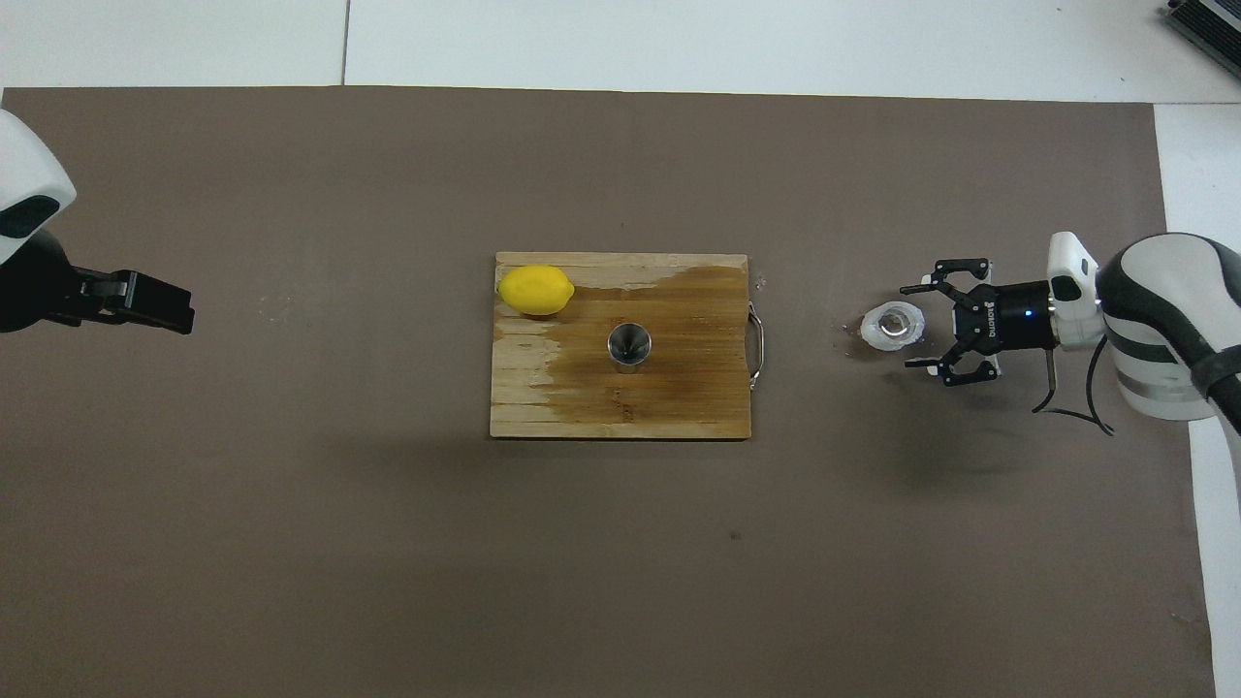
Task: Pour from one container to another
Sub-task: 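Grasp the small white cup with the right gripper and lift it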
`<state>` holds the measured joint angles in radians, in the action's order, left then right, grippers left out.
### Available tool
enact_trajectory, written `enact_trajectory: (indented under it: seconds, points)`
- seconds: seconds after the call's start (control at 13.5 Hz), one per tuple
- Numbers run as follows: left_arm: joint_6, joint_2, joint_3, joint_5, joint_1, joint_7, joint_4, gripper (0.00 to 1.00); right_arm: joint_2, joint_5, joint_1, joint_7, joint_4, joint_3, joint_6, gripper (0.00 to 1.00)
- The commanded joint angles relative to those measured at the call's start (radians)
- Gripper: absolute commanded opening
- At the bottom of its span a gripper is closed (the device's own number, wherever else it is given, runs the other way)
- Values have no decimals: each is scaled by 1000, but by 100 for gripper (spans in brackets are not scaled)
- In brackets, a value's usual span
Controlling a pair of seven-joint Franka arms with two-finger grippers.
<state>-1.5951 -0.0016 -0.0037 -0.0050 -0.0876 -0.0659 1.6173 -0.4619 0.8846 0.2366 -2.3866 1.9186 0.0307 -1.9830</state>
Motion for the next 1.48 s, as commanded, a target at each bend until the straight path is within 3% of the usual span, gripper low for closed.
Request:
enact_trajectory:
  seconds: [0.0, 0.07, 0.15, 0.22, 0.3, 0.37, 0.67, 0.81, 1.19, 1.41]
  points:
    - [-23, -24, 2, 5, -6, -8, 30, 100, -4, 39, -14, -28, -4, 6, -17, 100]
    - [-25, -23, 2, 5, -6, -3, 29, 100, -4, 39, -20, -38, -6, 6, -42, 83]
    - [-7, -24, 2, 5, -4, -6, 30, 100, -6, 39, -23, -54, -1, 6, -74, 45]
    - [-11, -24, 2, 5, 2, -6, 29, 100, -4, 37, -26, -55, -3, 6, -79, 24]
    - [-19, -24, 2, 5, 8, -6, 29, 100, -4, 39, -31, -54, -3, 6, -76, 6]
    - [-13, -24, 5, 5, 9, -6, 30, 100, -3, 39, -33, -40, -9, 8, -74, 0]
    - [-11, -24, 2, 5, 6, -6, 29, 100, 64, 25, -94, 189, -13, 8, -97, 0]
    - [-11, -24, 2, 5, 8, -6, 29, 100, 119, 16, -178, 349, -12, 5, -170, 0]
    - [-11, -24, 2, 5, 8, -6, 29, 100, 178, -157, -399, 777, -32, 5, -289, 0]
    - [-11, -24, 2, 5, 8, -6, 29, 100, 210, -318, -494, 946, -32, 6, -283, 0]
